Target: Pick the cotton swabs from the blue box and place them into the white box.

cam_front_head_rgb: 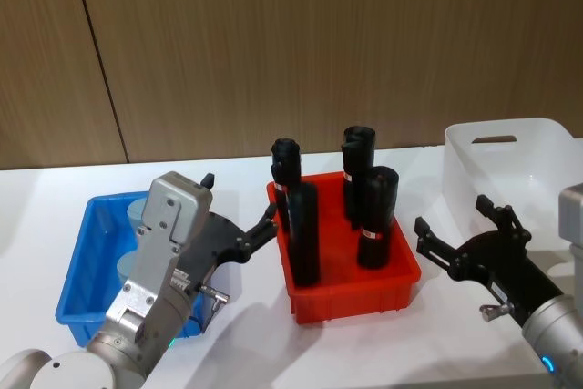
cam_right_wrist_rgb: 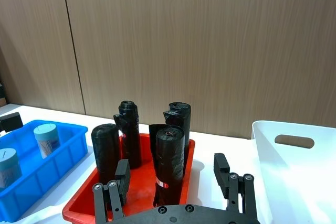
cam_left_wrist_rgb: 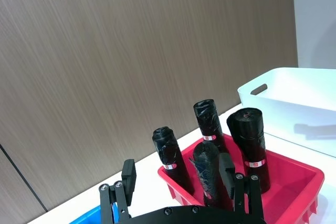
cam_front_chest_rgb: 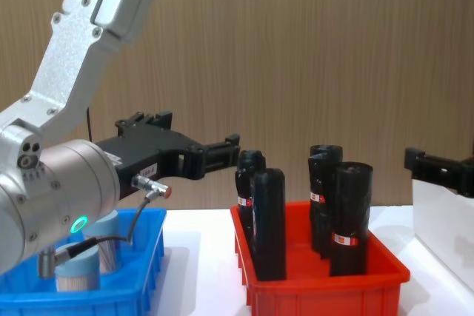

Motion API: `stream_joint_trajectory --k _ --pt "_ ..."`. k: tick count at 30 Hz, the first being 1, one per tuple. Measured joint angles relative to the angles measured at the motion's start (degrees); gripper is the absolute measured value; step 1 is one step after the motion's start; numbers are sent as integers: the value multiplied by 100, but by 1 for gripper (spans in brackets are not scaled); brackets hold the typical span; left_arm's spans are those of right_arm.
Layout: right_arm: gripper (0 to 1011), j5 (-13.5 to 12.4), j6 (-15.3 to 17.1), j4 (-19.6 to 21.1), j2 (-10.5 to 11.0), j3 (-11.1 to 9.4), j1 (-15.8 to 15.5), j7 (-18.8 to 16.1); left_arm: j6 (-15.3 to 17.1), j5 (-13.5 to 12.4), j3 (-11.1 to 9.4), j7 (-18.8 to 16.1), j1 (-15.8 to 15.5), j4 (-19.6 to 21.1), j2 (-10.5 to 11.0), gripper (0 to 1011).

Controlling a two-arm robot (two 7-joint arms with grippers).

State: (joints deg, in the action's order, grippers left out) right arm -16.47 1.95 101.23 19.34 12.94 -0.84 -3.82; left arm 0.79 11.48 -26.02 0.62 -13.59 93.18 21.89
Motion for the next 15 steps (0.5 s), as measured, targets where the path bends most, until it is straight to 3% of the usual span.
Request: stream_joint_trajectory --k 15 --pt "1001 0 0 0 0 0 0 0 0 0 0 0 0 0 0 1000"
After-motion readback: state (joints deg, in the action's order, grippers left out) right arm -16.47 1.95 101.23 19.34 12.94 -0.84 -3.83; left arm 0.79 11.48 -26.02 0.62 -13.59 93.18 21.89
